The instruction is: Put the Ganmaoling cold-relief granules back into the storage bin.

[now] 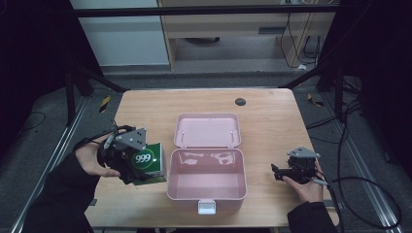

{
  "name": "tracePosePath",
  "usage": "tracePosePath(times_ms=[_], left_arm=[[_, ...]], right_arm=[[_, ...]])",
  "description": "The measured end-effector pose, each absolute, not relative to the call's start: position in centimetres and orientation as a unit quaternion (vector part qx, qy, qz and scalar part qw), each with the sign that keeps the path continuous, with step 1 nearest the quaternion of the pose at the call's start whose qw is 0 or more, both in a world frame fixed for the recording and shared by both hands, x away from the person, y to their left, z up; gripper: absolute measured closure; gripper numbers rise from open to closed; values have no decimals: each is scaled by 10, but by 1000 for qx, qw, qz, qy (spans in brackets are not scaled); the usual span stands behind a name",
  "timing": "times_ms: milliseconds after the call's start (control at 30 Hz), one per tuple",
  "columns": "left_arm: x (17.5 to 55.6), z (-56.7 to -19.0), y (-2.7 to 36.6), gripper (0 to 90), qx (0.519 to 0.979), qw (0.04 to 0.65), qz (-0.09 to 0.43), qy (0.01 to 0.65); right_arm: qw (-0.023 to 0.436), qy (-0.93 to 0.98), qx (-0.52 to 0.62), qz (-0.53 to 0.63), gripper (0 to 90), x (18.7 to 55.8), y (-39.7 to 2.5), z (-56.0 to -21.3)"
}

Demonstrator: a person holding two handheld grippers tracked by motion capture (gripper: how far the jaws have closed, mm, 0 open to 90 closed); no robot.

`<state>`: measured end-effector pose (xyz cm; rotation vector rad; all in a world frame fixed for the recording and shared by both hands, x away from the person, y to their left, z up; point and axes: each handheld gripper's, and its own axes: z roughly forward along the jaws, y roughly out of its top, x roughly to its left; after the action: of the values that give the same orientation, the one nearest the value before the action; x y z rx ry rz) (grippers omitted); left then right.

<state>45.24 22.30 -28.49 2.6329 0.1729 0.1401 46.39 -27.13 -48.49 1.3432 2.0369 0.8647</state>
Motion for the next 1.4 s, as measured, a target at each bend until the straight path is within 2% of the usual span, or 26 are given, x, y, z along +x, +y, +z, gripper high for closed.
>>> tracePosePath(times_ms=[733,1400], left_arm=[[459,-274,181,143,964,257,52,35],[470,-288,145,144,965,257,44,12]], right_arm=[[270,761,497,318,22,464,-271,-486],[268,764,495,315,22,464,-270,-487]])
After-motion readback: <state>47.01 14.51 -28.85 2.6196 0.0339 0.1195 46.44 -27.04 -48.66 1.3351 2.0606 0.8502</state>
